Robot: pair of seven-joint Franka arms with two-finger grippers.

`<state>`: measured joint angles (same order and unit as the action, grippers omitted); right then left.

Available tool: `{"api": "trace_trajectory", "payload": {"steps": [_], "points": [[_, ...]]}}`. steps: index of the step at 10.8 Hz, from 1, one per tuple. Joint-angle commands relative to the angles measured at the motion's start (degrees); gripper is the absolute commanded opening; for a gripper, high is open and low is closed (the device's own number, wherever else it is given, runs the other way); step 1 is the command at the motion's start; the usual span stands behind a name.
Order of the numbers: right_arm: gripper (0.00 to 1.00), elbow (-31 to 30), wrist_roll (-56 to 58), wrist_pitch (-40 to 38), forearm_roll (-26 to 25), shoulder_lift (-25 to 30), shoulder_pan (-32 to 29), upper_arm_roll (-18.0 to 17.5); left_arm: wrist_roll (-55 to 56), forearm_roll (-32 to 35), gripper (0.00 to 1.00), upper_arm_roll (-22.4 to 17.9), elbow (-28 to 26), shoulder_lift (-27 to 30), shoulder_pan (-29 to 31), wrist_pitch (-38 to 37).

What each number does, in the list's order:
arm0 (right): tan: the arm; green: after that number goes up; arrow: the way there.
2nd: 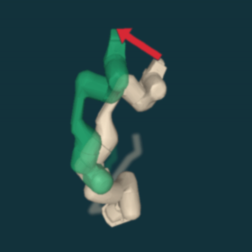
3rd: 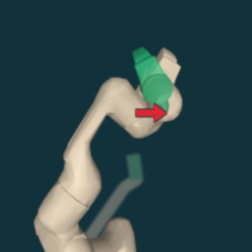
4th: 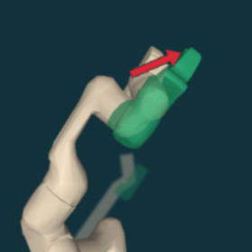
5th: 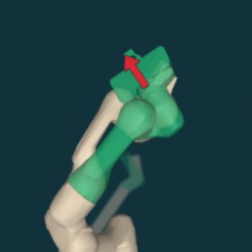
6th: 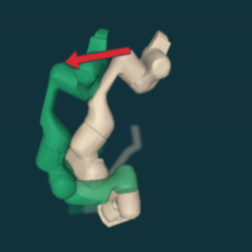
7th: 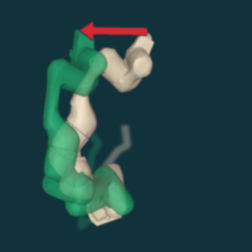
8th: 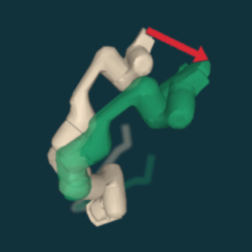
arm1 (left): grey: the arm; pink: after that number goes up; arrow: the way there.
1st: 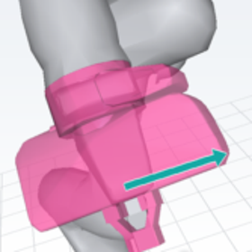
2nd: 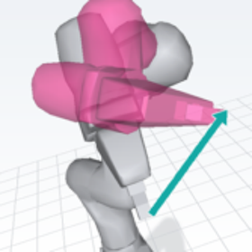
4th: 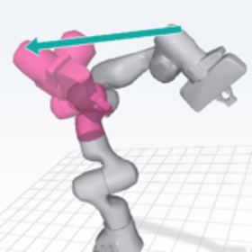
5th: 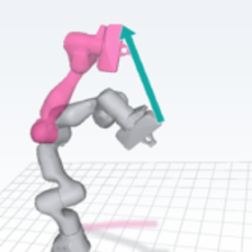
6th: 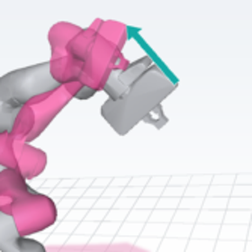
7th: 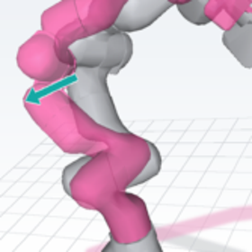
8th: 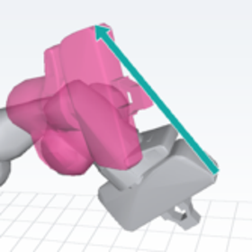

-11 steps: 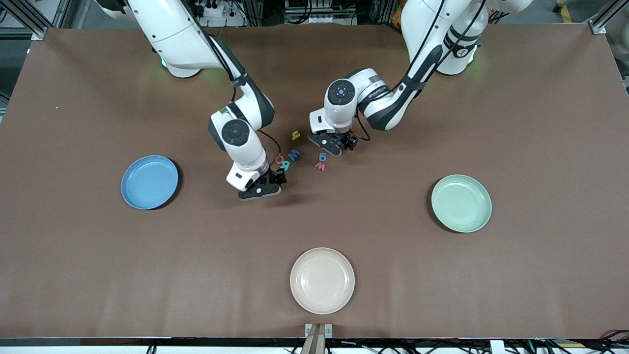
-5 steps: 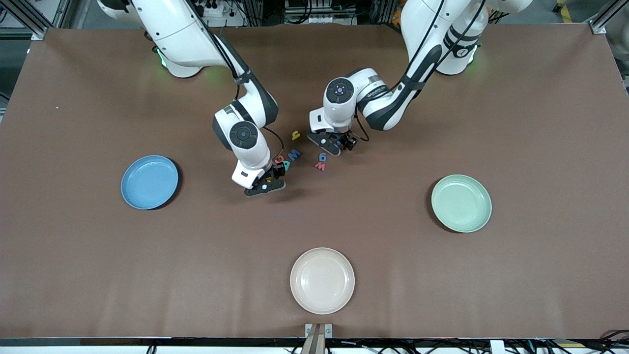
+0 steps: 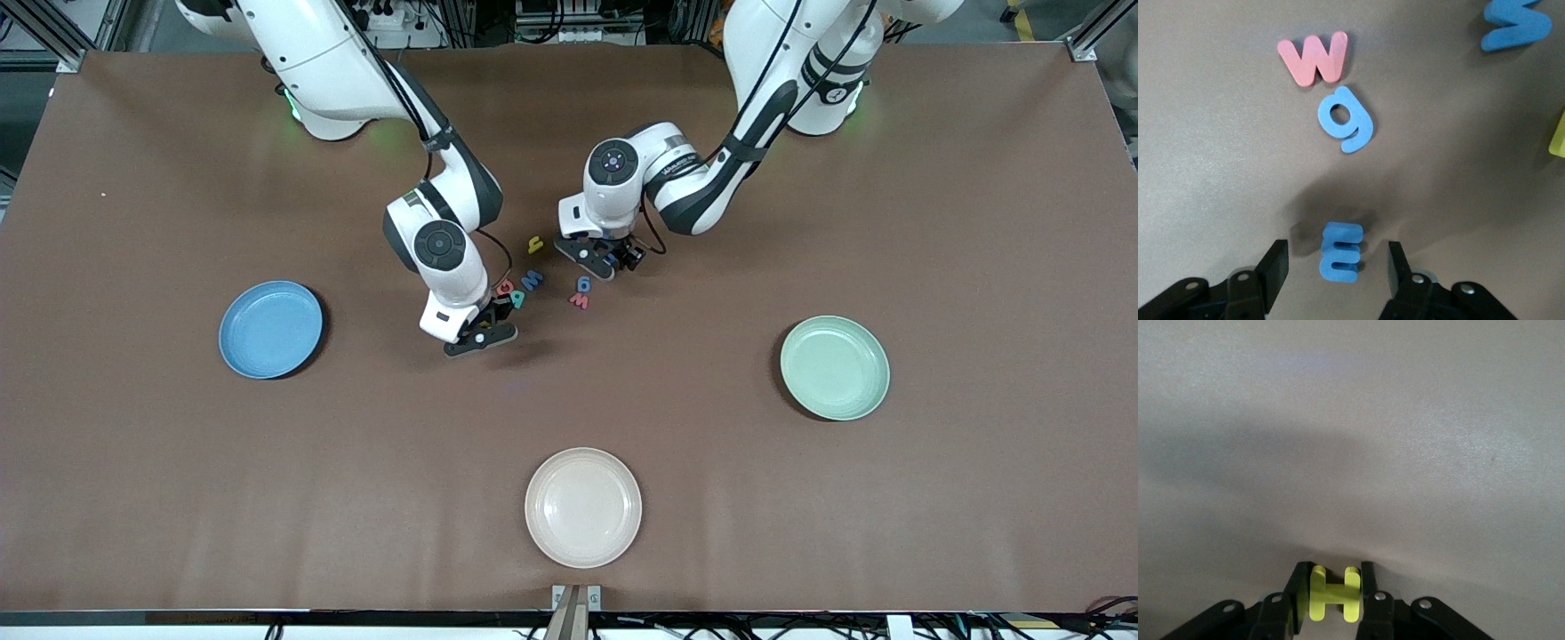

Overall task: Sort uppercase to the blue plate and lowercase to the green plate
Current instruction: 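Pinch the E with the left gripper while the right gripper grasps the H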

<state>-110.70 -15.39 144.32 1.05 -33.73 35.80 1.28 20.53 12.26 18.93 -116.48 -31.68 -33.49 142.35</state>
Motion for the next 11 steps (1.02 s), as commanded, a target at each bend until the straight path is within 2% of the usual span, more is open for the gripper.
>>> {"api": "trace_trajectory", "payload": {"steps": [1,4,6,7,8,9,11], "points": [[0.16,0.14,1.06,-0.79,0.27,0.24,-0.55,0.04,2.06,2.77,0.67,-0.39,-0.42,-0.31,-0.44,0.39],[0.11,4.96,8.25,-13.15,0.44,2.78,-3.79,1.96,2.24,3.39,0.63,-0.39,-0.33,-0.49,-0.44,0.39],[0.09,5.15,16.48,-16.86,0.62,5.42,-8.18,2.58,2.68,3.48,0.54,-0.39,0.02,-0.49,-0.35,0.39],[0.09,5.23,21.92,-19.58,0.62,6.56,-10.03,4.68,2.68,3.48,0.50,-0.39,0.20,-0.49,-0.35,0.39],[0.09,5.15,27.89,-21.95,0.53,7.62,-10.92,7.66,2.68,3.48,0.40,-0.39,0.28,-0.49,-0.26,0.39],[0.09,5.15,33.52,-23.89,0.53,7.98,-10.93,11.86,2.59,3.48,0.23,-0.39,0.46,-0.49,0.09,0.39],[0.09,4.28,41.55,-25.92,0.53,7.89,-11.19,17.50,2.68,3.39,0.01,-0.65,0.55,-0.22,1.14,0.39]]}}
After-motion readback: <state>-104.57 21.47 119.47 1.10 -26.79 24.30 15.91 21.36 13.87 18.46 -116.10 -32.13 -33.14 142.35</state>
